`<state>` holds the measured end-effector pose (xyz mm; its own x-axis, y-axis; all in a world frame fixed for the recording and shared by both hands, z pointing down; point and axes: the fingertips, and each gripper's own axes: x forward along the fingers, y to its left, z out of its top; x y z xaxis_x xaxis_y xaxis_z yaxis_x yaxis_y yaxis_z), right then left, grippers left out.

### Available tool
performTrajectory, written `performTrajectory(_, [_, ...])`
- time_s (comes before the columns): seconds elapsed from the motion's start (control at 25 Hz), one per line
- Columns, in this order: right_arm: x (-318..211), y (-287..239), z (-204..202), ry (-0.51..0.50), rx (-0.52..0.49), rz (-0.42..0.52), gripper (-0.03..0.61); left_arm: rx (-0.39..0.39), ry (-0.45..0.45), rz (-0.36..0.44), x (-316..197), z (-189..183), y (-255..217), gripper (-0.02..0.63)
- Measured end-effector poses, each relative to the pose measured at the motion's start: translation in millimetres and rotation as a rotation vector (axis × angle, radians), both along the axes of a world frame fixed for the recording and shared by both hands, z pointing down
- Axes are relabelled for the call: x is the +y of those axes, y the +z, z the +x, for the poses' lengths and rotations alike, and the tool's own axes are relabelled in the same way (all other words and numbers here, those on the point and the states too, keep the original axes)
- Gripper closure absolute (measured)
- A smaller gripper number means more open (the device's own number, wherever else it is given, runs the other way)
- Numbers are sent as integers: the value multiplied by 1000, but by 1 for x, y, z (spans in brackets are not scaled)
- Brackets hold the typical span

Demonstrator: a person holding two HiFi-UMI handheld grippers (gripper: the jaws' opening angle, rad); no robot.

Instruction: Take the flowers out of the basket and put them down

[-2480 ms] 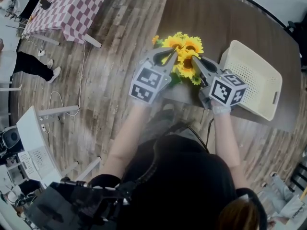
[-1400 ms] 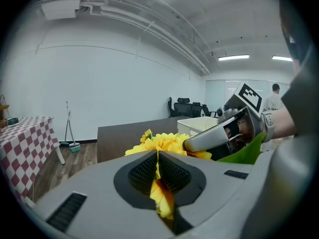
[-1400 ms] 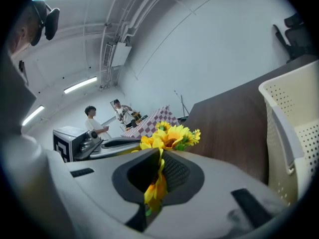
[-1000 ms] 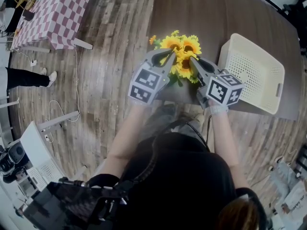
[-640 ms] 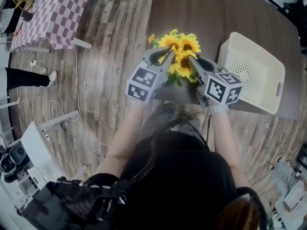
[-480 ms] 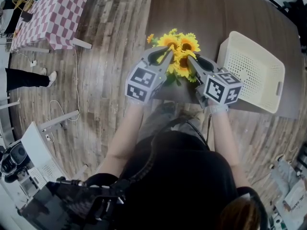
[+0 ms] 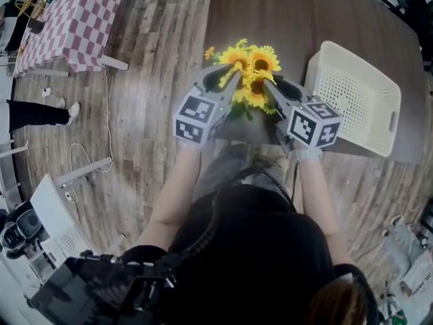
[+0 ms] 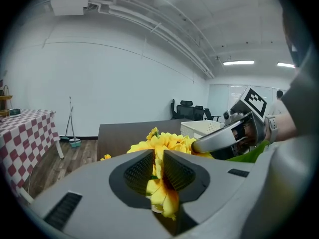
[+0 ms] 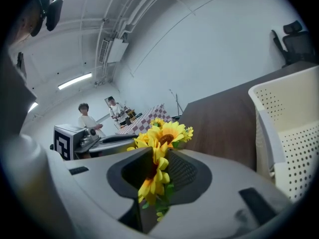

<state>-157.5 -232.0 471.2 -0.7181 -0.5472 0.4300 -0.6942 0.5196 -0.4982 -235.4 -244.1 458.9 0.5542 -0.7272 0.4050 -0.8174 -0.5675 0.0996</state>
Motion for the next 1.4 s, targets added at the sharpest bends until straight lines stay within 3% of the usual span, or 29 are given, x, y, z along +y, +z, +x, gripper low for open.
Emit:
performTrajectory(0.44, [2, -10, 8, 58, -8, 36, 479, 4, -15, 21, 6, -5, -6, 538])
performTrajectory(0.96, [23, -20, 8, 53, -26, 79, 477, 13, -30, 63, 24, -10, -11, 540])
performTrajectory(1.08, [28, -26, 8, 41, -48, 99, 481, 24, -53, 99, 27, -14, -19, 612])
performTrajectory(1.2, [32, -34, 7, 26, -63, 128, 574, 36, -84, 140, 30, -20, -29, 614])
performTrajectory(1.4, [51, -39, 8, -8, -124, 144, 575, 28, -130, 130, 51, -21, -27, 614])
